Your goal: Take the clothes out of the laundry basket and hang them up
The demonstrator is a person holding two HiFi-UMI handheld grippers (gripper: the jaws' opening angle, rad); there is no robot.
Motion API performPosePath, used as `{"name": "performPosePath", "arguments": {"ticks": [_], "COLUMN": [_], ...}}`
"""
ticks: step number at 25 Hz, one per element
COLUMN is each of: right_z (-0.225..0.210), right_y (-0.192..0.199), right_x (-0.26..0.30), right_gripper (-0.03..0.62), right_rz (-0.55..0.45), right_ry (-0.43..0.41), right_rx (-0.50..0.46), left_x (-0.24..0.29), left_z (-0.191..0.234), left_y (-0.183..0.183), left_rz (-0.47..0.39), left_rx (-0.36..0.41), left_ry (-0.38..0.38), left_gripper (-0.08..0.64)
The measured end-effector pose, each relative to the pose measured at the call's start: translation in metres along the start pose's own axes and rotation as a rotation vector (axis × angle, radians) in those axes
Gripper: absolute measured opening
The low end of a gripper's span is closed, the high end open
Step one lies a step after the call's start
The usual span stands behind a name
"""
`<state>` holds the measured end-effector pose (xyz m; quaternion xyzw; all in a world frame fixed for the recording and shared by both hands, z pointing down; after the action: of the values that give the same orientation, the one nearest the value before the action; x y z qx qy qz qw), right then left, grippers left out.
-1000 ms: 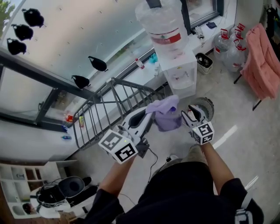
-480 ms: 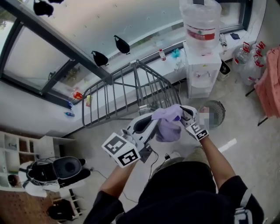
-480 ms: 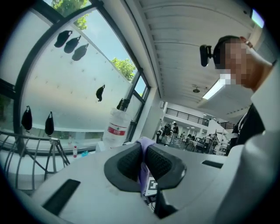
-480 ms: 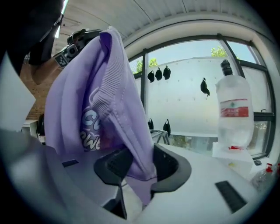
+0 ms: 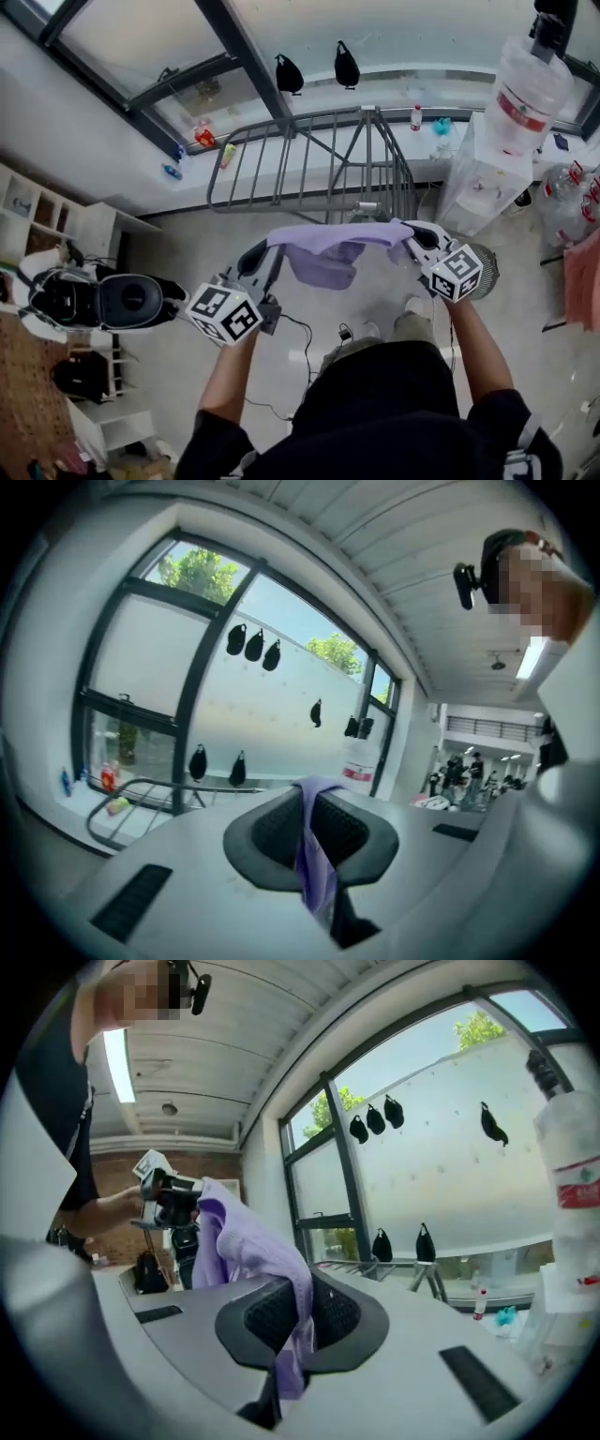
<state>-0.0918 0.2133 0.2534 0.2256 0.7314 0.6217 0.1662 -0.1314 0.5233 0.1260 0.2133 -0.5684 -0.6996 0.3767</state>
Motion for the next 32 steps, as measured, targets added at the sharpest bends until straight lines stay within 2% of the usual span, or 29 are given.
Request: {"name": "performPosePath", "arguments": {"ticks": [3, 7, 9, 12, 15, 18, 23, 27, 32], "right_z": [0.020, 0.050, 0.062, 0.071, 0.070, 0.064, 0.050, 0.031, 0.009], "right_y": [-0.027, -0.057, -0.067, -0.078, -0.089, -0.096, -0.111, -0.099, -0.096], "right_x": [0.038, 0.094, 0.123, 0.170, 0.219, 0.270, 0.347, 0.396, 0.454], "right_gripper": [0.005, 0.004, 0.005, 0.005, 0.005, 0.005, 0.005, 0.005, 0.005], "right_rz": [0.041, 0.051, 0.056, 0.047, 0.032, 0.028, 0.010, 0.048, 0.100], "right_ry": [-0.109, -0.223, -0.279, -0.369, -0.423, -0.472, -0.503, -0.497, -0.469], "right_rx": [0.000, -0.021, -0.050, -0.072, -0.067, -0.043, 0.005, 0.023, 0.008], "left_x": [-0.037, -0.070, -0.083, -0.096, -0.093, -0.086, -0.065, -0.039, -0.010], "left_z": [0.044, 0.097, 0.120, 0.155, 0.194, 0.233, 0.303, 0.352, 0.414], "left_y": [0.002, -0.012, -0.020, -0.034, -0.057, -0.073, -0.100, -0.098, -0.092], "left_rz": [0.011, 0.001, -0.015, -0.060, -0.097, -0.094, -0.072, -0.050, -0.011], "left_rx": [0.107, 0.214, 0.219, 0.172, 0.163, 0.171, 0.161, 0.190, 0.152], "left_ry": [-0.158, -0.302, -0.366, -0.449, -0.514, -0.579, -0.617, -0.643, -0.663], "left_gripper": [0.015, 0.015, 0.015, 0.017, 0.017, 0.017, 0.017, 0.016, 0.017]}}
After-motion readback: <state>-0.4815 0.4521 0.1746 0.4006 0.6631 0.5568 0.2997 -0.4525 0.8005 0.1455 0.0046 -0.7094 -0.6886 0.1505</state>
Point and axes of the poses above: the fingertips, and each gripper's own axes: x forward along the fingers, z to its left, y out of its underside, the point moved 6 cm from there along -x, backward along the fingers, and after that the axes turned 5 degrees about -z, right-handed, at the moved point
